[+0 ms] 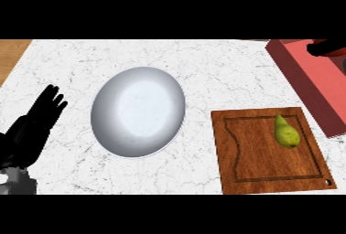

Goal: Pick the bell pepper from the cutting board and place it in the cardboard box

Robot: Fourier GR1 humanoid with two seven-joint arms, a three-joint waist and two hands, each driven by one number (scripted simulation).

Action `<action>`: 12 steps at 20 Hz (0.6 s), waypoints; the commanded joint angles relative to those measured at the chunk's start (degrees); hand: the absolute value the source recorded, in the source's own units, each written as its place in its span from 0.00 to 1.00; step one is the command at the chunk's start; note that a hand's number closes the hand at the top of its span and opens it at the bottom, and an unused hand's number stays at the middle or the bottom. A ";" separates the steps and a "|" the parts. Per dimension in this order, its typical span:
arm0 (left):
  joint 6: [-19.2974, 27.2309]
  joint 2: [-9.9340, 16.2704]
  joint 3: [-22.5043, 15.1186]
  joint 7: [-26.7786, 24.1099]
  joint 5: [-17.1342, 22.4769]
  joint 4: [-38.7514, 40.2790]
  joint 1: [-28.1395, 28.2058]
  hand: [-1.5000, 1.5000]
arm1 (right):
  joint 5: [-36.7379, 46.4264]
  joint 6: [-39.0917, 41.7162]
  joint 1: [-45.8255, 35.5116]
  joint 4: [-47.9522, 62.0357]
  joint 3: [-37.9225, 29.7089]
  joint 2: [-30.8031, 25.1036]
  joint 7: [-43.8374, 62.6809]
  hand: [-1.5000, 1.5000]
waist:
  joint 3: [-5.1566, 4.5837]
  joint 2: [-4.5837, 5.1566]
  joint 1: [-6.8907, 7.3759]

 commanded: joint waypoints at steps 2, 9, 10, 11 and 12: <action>1.38 0.76 0.53 4.08 0.74 -1.94 -2.34 0.50 | -2.36 0.88 1.30 5.06 -2.92 0.56 3.19 0.00 | 0.03 -0.14 -0.11; 0.25 -1.20 -0.59 -0.80 -0.68 1.09 -0.60 0.50 | -6.42 -4.64 3.99 4.88 -5.87 1.43 -9.79 0.00 | 0.05 0.04 0.04; -0.14 -1.23 -0.42 -1.91 -0.75 1.08 0.26 0.50 | -7.66 -7.39 3.58 2.84 -6.94 2.28 -10.41 0.00 | 0.04 -0.10 -0.14; 0.51 -0.33 0.10 0.05 -0.66 0.07 -0.35 0.50 | -10.43 -9.63 5.27 1.63 -9.60 1.78 -13.05 0.00 | 0.09 -0.23 -0.56; 0.91 -0.33 0.23 0.54 -0.77 -0.40 0.10 0.50 | -13.66 -11.19 5.00 0.25 -12.75 1.33 -14.79 0.00 | 0.17 -0.28 -0.68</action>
